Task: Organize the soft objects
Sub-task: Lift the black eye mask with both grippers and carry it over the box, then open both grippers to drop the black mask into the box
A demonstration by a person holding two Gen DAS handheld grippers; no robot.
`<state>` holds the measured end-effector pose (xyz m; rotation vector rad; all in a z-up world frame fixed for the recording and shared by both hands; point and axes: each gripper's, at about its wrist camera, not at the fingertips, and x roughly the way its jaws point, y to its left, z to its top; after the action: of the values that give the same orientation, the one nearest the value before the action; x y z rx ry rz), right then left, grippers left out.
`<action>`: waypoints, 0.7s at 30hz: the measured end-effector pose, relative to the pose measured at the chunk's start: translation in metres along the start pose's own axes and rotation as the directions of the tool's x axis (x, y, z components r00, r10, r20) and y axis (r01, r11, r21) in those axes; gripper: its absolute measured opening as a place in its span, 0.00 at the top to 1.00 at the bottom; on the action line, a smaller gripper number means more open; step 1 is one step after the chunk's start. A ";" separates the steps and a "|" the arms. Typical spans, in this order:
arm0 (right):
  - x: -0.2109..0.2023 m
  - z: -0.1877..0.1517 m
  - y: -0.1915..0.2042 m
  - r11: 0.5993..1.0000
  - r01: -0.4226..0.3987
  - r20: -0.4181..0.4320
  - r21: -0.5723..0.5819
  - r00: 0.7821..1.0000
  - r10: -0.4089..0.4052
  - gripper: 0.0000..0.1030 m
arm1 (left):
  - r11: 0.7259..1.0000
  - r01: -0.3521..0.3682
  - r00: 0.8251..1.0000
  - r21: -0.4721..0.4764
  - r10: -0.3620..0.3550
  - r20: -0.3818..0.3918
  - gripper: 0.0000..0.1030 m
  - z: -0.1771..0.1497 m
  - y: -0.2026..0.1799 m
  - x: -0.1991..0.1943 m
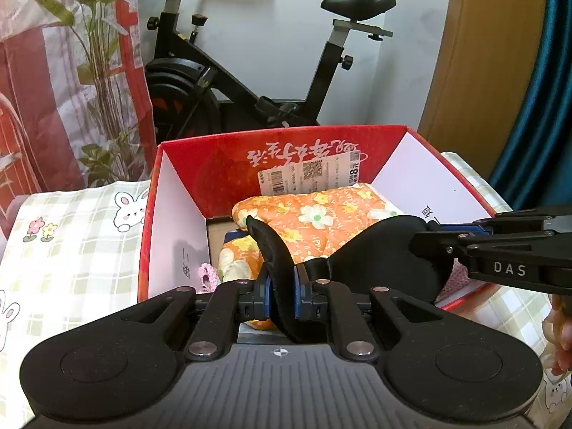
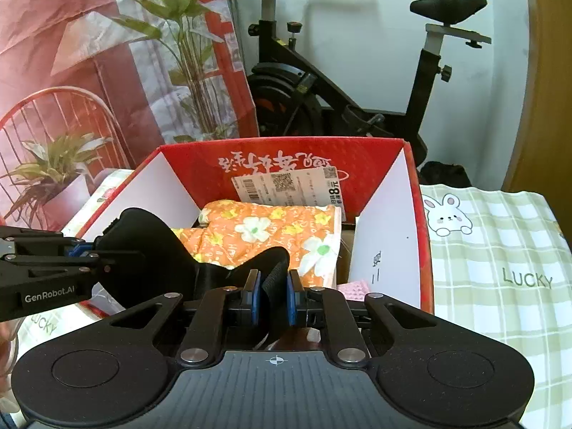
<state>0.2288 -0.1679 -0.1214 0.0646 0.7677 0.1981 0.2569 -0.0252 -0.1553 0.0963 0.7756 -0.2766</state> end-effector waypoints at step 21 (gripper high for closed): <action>-0.078 -0.020 0.036 0.996 0.042 0.104 -0.083 0.994 -0.033 0.48 | 0.999 0.033 0.995 -0.022 -0.030 0.100 0.34 -0.010 0.014 -0.084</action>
<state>0.1545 -0.1486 -0.0780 -0.0206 0.6574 0.1898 0.1963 0.0077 -0.1036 0.0475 0.6815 -0.2997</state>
